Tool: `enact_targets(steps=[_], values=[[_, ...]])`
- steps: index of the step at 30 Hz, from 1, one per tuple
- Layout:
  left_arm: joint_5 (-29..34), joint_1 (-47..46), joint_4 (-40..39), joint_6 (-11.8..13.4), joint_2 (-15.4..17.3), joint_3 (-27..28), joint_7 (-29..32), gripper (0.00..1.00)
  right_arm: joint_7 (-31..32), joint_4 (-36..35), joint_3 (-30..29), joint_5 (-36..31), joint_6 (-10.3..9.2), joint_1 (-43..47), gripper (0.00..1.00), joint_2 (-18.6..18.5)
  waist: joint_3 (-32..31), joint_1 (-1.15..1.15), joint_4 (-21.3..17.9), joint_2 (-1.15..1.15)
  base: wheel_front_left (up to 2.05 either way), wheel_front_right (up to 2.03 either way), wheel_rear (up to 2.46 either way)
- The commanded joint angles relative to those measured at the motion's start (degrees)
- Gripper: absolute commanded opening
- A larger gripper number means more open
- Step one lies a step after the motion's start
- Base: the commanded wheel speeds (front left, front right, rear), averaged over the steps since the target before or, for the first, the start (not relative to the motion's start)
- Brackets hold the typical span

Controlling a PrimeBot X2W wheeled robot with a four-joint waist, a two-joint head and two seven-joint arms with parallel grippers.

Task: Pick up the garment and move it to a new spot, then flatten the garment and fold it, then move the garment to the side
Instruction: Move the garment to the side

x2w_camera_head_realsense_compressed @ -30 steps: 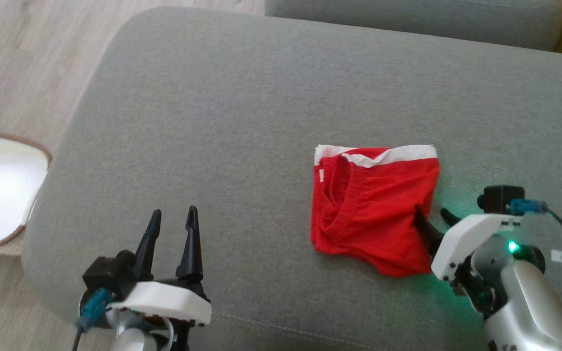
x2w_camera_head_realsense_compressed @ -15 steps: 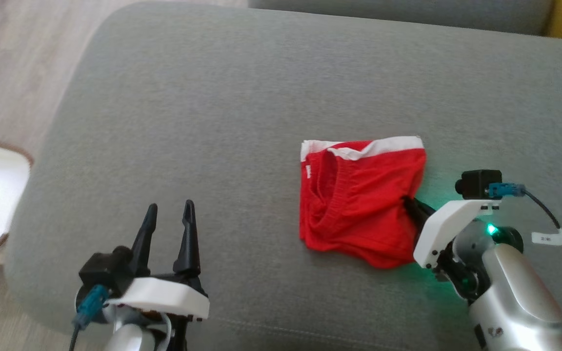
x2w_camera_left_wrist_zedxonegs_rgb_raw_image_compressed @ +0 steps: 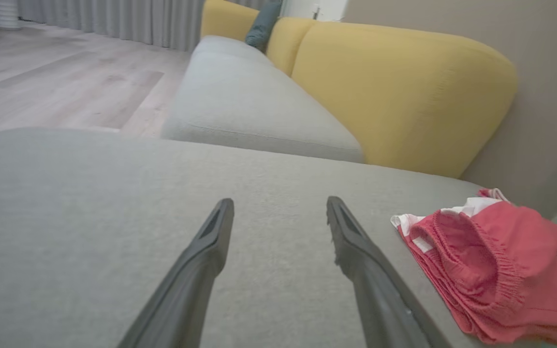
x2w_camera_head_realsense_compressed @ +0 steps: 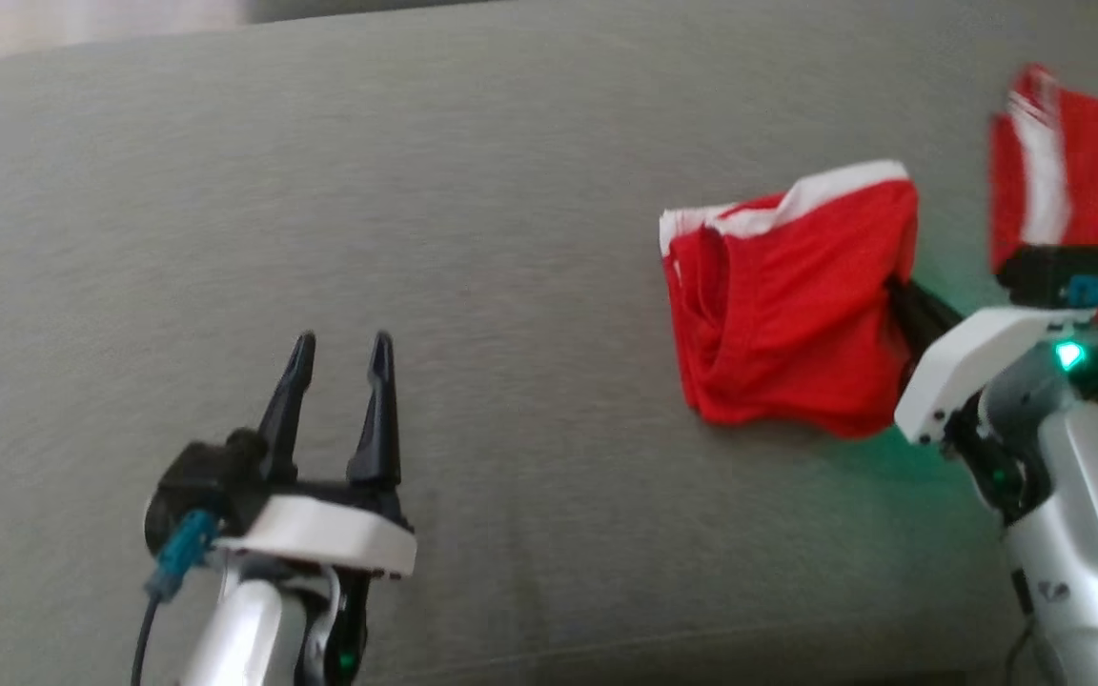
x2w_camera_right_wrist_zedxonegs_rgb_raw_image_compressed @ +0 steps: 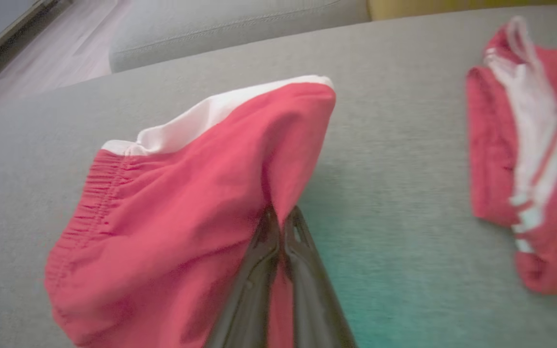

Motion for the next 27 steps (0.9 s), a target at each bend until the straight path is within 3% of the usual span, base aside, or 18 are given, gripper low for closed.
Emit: enact_targets(steps=[1,5,11,20,27], values=[[1.12,-3.06,-2.2,-0.53,-0.07,1.52,-0.71,1.0,-0.28,-3.06,0.32,-0.63,0.37,-2.89,0.0,-0.6,3.94,-0.01,-8.03,0.0,0.0,0.0,0.0],[2.86,-5.56,-1.34,-1.49,0.41,1.28,-0.71,1.0,-1.48,-3.58,0.44,-1.35,0.37,-5.09,0.0,0.91,6.69,-0.01,-13.65,0.0,0.0,0.0,0.0],[3.51,-7.14,-0.56,-1.88,0.71,1.28,-0.71,1.0,-3.38,-1.82,0.36,-2.35,0.37,-7.84,0.0,2.39,7.71,-0.01,-15.19,0.0,0.0,0.0,0.0],[2.98,-7.09,-0.04,-1.65,0.67,2.62,-0.71,1.0,-6.59,7.97,-5.59,-5.68,0.37,-16.86,0.0,1.38,6.78,-0.01,-11.06,0.0,0.0,0.0,0.0],[2.64,-6.54,-1.0,-1.48,0.38,3.01,-0.71,1.0,-6.89,15.93,-10.63,-11.9,0.37,-23.28,0.0,-4.39,6.78,-0.01,-6.49,0.0,0.0,0.0,0.0]])
